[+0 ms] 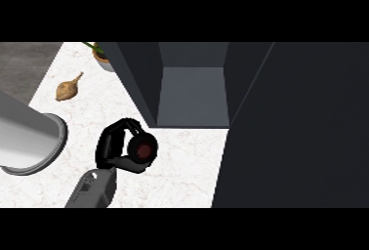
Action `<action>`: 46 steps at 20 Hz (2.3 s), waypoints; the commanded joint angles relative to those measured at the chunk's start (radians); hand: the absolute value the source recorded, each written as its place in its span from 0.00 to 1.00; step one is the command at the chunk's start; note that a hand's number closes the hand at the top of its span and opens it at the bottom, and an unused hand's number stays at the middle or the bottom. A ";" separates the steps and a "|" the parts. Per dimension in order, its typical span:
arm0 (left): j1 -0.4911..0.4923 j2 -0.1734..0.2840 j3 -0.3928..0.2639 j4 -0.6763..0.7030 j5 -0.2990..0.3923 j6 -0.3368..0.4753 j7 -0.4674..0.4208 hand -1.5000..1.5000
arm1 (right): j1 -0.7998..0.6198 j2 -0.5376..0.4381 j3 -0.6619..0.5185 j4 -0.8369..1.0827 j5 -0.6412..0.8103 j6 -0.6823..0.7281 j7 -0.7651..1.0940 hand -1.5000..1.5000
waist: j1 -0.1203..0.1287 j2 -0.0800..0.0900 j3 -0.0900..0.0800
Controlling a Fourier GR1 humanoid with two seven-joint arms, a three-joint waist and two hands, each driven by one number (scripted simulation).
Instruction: Pick up the wine, place it into the cabinet and close the cabinet
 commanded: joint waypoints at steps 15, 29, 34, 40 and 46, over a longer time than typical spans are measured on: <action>-0.063 -0.020 -0.423 -0.678 0.193 0.464 0.649 1.00 | 0.056 0.010 -0.030 -0.080 -0.076 0.008 0.055 0.00 | -0.017 0.006 -0.001; -0.388 -0.020 -0.348 -0.429 0.203 0.616 0.729 1.00 | 0.075 0.006 -0.070 -0.072 -0.118 0.053 -0.002 0.00 | -0.022 0.010 -0.001; -0.430 0.026 -0.324 -0.344 0.138 0.569 0.696 1.00 | 0.077 0.000 -0.108 -0.053 -0.145 0.063 -0.013 0.00 | -0.020 0.010 -0.001; -0.497 -0.020 -0.326 -0.165 0.131 0.612 0.586 1.00 | 0.149 0.030 -0.073 -0.100 -0.142 0.080 -0.024 0.00 | -0.031 0.013 0.000; -0.490 -0.020 -0.317 -0.071 0.195 0.581 0.496 1.00 | 0.083 0.026 -0.099 -0.059 -0.154 0.071 -0.012 0.00 | -0.029 0.013 -0.001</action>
